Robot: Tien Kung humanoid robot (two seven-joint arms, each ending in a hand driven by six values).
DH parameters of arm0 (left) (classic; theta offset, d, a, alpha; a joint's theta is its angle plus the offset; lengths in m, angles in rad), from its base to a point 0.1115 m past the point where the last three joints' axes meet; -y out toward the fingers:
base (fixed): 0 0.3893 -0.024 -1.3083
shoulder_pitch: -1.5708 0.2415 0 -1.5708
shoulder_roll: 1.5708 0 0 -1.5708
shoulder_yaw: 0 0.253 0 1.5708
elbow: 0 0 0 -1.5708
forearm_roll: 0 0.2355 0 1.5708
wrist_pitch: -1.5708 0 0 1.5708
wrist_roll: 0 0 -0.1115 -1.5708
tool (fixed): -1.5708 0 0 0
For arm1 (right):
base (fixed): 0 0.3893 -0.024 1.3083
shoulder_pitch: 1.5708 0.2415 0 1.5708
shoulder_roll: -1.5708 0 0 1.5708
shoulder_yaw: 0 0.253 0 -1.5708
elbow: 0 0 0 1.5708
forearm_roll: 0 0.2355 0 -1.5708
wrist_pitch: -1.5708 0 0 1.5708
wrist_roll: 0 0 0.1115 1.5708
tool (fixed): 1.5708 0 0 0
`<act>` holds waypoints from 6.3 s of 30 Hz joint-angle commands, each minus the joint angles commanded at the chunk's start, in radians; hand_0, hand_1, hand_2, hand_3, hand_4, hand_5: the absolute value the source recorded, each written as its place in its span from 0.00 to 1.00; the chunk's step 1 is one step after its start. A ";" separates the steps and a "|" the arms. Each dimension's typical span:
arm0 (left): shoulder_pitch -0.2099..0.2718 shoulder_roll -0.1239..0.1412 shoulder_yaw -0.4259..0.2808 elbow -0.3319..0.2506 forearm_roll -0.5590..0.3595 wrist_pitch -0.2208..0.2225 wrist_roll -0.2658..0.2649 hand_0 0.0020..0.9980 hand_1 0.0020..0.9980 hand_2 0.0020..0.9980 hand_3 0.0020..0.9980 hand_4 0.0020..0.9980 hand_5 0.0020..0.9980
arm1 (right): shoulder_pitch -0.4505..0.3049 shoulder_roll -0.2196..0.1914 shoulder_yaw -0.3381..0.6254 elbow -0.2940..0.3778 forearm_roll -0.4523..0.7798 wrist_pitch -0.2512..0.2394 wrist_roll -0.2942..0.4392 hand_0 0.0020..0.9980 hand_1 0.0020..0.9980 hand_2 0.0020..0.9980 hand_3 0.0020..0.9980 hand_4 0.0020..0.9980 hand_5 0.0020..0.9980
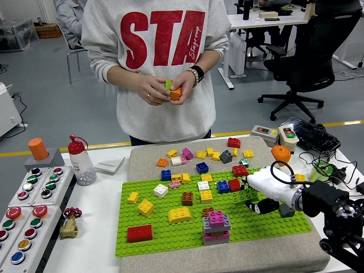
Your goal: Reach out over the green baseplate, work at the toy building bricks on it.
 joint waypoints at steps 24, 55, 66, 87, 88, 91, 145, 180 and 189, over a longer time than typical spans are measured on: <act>-0.005 0.000 -0.006 0.002 0.009 -0.001 -0.002 0.63 0.60 0.61 0.41 0.31 0.94 | -0.115 -0.061 0.084 0.283 0.270 0.005 -0.031 0.67 0.55 0.54 0.54 0.49 0.20; -0.004 -0.002 -0.010 0.002 0.013 0.001 -0.003 0.63 0.60 0.61 0.41 0.31 0.94 | -0.167 0.010 0.035 0.251 0.307 -0.131 0.026 0.66 0.55 0.54 0.54 0.46 0.19; -0.004 -0.002 -0.010 0.002 0.015 0.001 -0.001 0.63 0.60 0.61 0.41 0.31 0.94 | -0.153 0.020 0.015 0.213 0.268 -0.150 0.029 0.66 0.55 0.54 0.54 0.45 0.18; -0.003 -0.002 -0.011 0.002 0.018 0.000 -0.001 0.63 0.60 0.61 0.41 0.31 0.94 | -0.152 0.014 0.016 0.206 0.261 -0.139 0.036 0.65 0.55 0.54 0.54 0.44 0.18; -0.003 -0.002 -0.011 0.002 0.018 0.000 -0.001 0.63 0.60 0.61 0.41 0.31 0.94 | -0.152 0.014 0.015 0.205 0.262 -0.137 0.036 0.65 0.55 0.54 0.54 0.44 0.18; -0.003 -0.002 -0.011 0.002 0.018 0.000 0.000 0.63 0.60 0.61 0.41 0.31 0.94 | -0.153 0.014 0.014 0.203 0.265 -0.135 0.036 0.65 0.54 0.54 0.54 0.44 0.18; -0.004 -0.002 -0.012 0.001 0.025 -0.004 0.003 0.63 0.60 0.61 0.41 0.31 0.94 | -0.193 0.004 0.024 0.214 0.302 -0.174 0.104 0.67 0.55 0.54 0.54 0.44 0.19; -0.003 -0.003 -0.017 0.001 0.032 -0.006 0.006 0.63 0.60 0.61 0.41 0.31 0.94 | -0.198 0.016 0.016 0.173 0.339 -0.237 0.170 0.68 0.55 0.54 0.54 0.42 0.18; -0.001 -0.003 -0.017 0.000 0.035 -0.007 0.009 0.63 0.60 0.61 0.41 0.31 0.94 | -0.197 0.023 0.007 0.146 0.341 -0.246 0.184 0.74 0.60 0.54 0.54 0.41 0.17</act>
